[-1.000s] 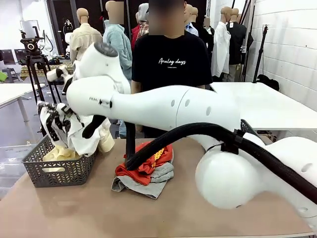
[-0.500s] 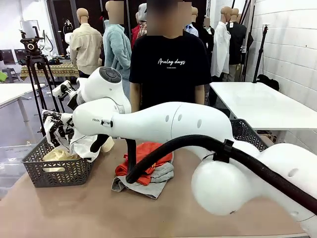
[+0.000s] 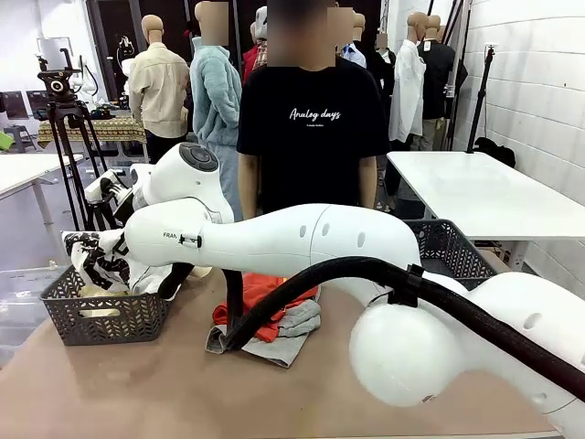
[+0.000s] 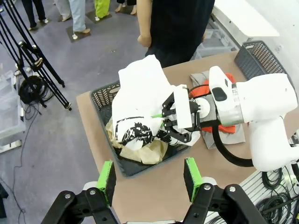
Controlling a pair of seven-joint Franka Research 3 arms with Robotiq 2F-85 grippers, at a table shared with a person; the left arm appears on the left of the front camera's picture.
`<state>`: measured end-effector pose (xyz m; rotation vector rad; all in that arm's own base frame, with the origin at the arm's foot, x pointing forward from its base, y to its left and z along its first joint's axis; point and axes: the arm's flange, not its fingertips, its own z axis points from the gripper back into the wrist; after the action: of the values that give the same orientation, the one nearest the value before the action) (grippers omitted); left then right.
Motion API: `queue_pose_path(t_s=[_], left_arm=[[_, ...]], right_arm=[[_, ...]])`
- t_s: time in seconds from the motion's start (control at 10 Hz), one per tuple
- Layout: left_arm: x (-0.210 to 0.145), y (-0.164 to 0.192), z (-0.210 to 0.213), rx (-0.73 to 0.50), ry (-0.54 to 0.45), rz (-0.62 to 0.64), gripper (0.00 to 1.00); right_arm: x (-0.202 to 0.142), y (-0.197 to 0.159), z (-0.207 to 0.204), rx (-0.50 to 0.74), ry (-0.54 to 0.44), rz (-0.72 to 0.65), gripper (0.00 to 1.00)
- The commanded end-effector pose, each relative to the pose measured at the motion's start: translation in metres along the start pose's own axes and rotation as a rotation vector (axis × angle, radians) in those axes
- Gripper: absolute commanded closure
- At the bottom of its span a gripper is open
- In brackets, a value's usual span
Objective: Sort the tops and bottoms.
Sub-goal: Sort the clothes according to human instructions.
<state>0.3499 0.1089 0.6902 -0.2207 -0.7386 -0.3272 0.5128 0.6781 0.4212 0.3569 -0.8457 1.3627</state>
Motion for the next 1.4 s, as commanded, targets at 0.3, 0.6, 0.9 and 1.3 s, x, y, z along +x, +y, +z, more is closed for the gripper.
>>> queue_pose_path(t_s=[0.3, 0.6, 0.9, 1.3], left_arm=[[-0.001, 0.000, 0.001, 0.000, 0.008, -0.001, 0.24], [-0.001, 0.000, 0.001, 0.000, 0.008, -0.001, 0.24], [-0.001, 0.000, 0.001, 0.000, 0.008, -0.001, 0.24], [-0.001, 0.000, 0.001, 0.000, 0.008, -0.001, 0.24]], right_arm=[[0.135, -0.108, -0.192, 0.166, 0.052, -0.003, 1.00], [0.141, -0.109, -0.193, 0.189, 0.061, 0.014, 0.89], [0.146, -0.108, -0.181, 0.174, 0.049, 0.024, 0.31], [0.155, -0.108, -0.160, 0.150, -0.004, 0.038, 0.00]])
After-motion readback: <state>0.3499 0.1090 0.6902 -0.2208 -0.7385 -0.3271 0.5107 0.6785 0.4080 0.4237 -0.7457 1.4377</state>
